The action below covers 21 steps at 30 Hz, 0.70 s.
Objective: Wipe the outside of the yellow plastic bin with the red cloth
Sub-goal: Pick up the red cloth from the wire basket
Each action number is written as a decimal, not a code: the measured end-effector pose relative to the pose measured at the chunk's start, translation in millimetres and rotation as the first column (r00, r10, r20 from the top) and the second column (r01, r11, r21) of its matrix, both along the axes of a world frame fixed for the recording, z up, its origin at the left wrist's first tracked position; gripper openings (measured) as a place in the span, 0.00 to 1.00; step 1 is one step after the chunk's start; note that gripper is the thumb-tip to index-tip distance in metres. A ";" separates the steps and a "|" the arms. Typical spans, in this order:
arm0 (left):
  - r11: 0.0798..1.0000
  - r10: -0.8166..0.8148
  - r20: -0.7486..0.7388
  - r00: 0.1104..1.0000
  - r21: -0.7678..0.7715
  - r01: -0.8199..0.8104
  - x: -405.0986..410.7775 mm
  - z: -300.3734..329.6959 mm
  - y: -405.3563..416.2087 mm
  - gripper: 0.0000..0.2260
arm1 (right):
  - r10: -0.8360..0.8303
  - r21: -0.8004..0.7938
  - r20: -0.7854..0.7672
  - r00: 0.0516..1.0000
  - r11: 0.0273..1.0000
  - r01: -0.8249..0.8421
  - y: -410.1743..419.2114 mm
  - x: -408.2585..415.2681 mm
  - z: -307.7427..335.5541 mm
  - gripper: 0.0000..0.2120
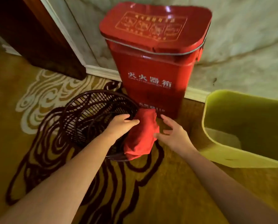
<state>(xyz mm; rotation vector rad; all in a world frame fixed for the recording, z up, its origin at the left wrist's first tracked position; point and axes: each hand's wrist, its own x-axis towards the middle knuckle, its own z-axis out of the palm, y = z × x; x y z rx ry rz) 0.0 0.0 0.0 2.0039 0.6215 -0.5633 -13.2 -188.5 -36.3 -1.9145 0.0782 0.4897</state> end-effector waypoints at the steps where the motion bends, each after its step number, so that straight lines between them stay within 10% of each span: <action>1: 1.000 0.009 -0.023 1.000 -0.017 -0.010 2.9 -15.2 -0.9 0.28 | -0.005 0.021 0.027 1.000 1.000 0.004 7.3 0.2 -14.9 0.37; 9: 0.990 -0.019 0.132 0.991 -0.140 0.037 18.0 -94.8 5.8 0.21 | -0.070 0.135 0.159 0.985 0.990 0.048 48.7 10.9 -99.6 0.31; 21: 0.989 0.057 0.344 0.937 -0.149 -0.005 4.3 -68.7 -1.2 0.14 | -0.260 0.257 0.234 0.937 0.946 0.198 43.1 -11.9 -65.7 0.20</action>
